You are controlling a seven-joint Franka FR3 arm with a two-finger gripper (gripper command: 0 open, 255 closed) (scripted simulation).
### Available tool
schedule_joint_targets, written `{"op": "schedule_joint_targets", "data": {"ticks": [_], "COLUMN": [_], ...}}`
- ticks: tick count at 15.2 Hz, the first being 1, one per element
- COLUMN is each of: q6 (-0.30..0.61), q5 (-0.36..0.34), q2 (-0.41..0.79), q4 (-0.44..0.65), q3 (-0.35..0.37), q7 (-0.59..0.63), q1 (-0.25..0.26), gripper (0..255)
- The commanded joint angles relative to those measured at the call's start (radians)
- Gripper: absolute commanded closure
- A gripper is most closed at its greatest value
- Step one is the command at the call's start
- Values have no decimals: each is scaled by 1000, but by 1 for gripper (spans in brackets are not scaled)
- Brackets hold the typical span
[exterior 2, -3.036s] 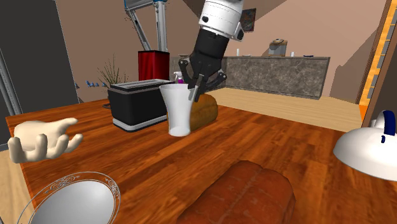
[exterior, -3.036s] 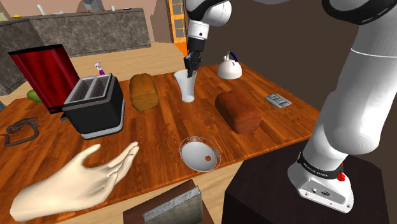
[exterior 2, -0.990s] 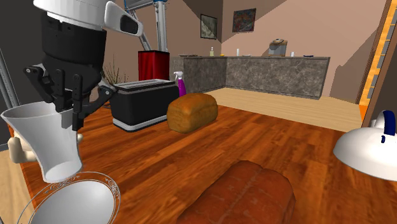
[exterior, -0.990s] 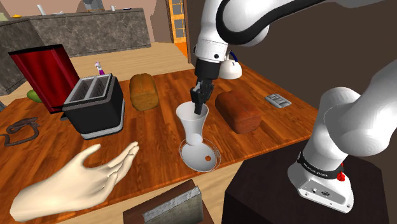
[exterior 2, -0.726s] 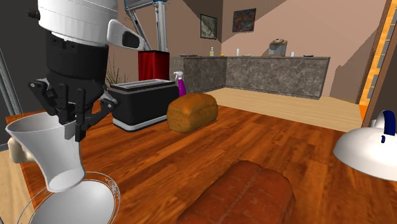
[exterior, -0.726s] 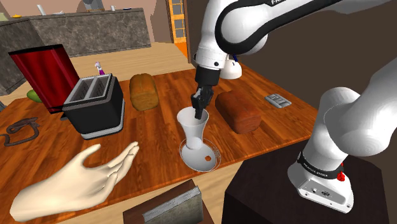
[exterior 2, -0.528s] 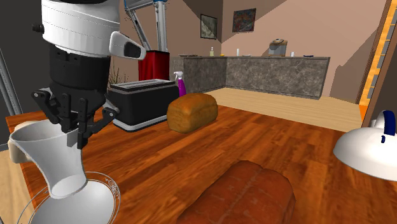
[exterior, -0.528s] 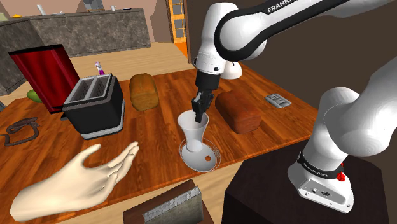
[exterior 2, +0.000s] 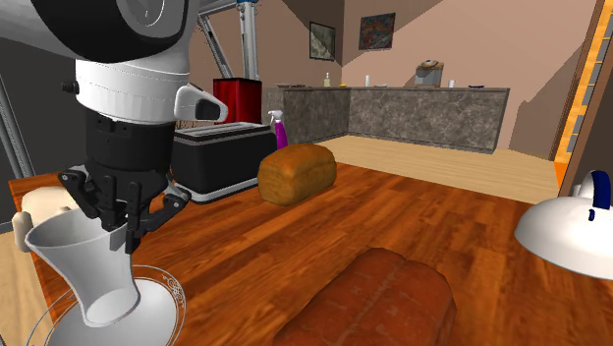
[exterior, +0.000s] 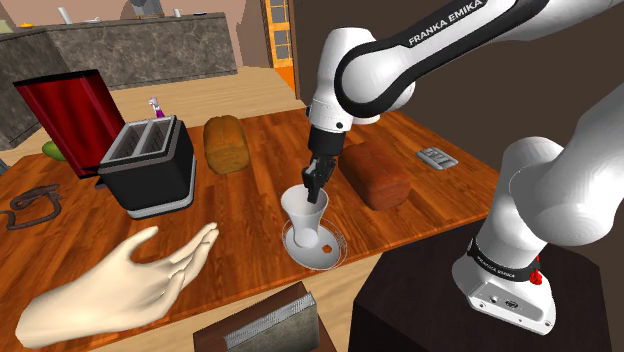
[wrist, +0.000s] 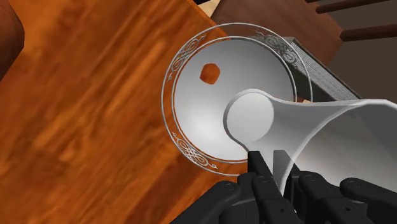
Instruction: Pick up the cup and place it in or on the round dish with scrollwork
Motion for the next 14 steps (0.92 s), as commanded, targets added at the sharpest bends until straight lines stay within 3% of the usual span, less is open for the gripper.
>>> {"op": "schedule_joint_targets", "data": {"ticks": [1,4,5,10,14], "q6": [2,2,2,2,-140], "q5": [0,0,0,0,-43], "q2": [1,1,1,1,-77], "q4": [0,0,0,0,59], "q3": [0,0,0,0,-25], "q7": [-1,-1,-1,-1,19], "q1": [0,0,0,0,-26], "gripper": [255,255,0,0,0]}}
